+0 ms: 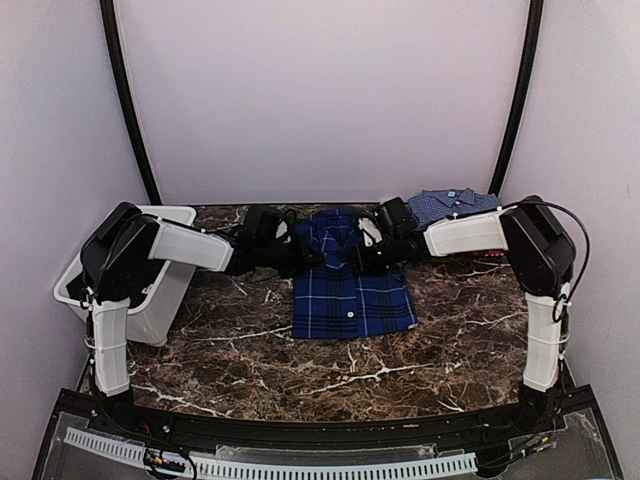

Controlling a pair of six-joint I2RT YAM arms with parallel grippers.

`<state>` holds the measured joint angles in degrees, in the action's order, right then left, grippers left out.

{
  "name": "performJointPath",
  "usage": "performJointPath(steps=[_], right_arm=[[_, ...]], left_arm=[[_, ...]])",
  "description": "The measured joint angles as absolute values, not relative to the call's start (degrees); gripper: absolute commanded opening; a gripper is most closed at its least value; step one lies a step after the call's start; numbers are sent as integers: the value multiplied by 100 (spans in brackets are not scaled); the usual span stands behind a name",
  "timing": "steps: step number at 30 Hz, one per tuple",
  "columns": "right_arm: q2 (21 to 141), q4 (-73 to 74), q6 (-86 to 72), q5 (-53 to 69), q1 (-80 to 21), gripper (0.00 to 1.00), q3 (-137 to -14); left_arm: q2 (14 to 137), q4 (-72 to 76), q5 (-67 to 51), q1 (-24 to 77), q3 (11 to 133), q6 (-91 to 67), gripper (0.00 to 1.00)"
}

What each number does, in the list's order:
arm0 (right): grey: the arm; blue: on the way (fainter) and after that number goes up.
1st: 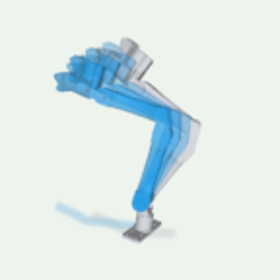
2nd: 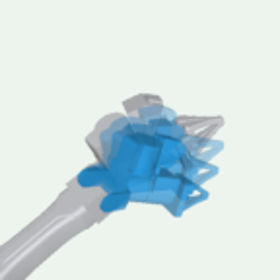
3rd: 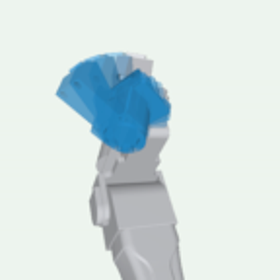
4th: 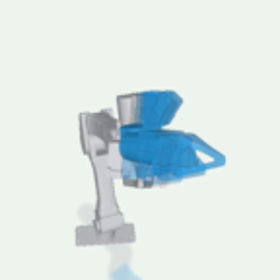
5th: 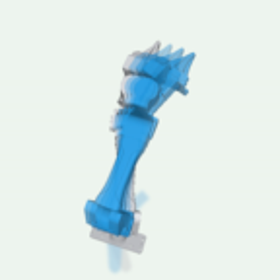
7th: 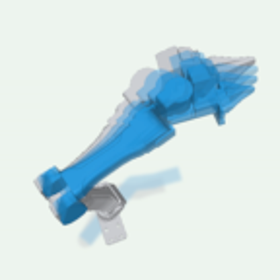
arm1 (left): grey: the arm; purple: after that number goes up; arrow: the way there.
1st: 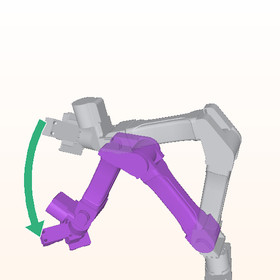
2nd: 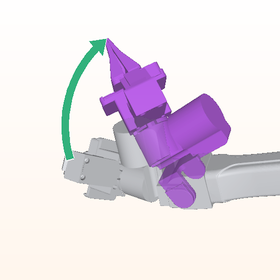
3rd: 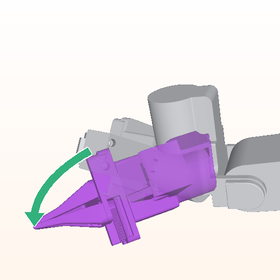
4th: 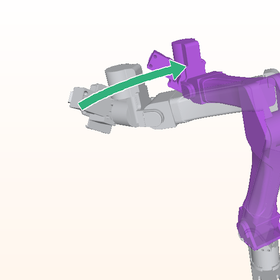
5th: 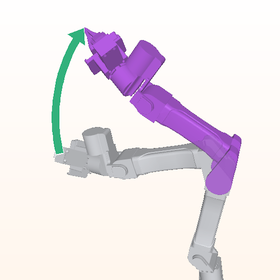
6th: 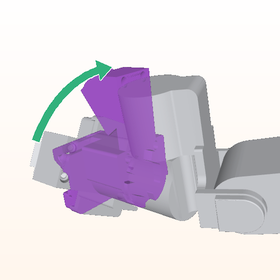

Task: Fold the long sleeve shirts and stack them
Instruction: Smooth out the 2/3-rectangle-folded shirt at the center of the board.

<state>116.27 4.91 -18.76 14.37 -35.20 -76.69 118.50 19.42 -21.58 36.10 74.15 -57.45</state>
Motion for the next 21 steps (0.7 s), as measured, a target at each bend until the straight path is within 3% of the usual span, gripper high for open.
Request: performJointPath(steps=[14, 21], right_arm=[[12265, 714, -1879, 2176, -3367, 44, -8493], [11762, 1046, -1920, 2071, -2847, 47, -8530]], left_arm=[[11848, 2003, -1942, 3573, 7378, -5605, 46], [11607, 1922, -1728, 3570, 7244, -5509, 52]])
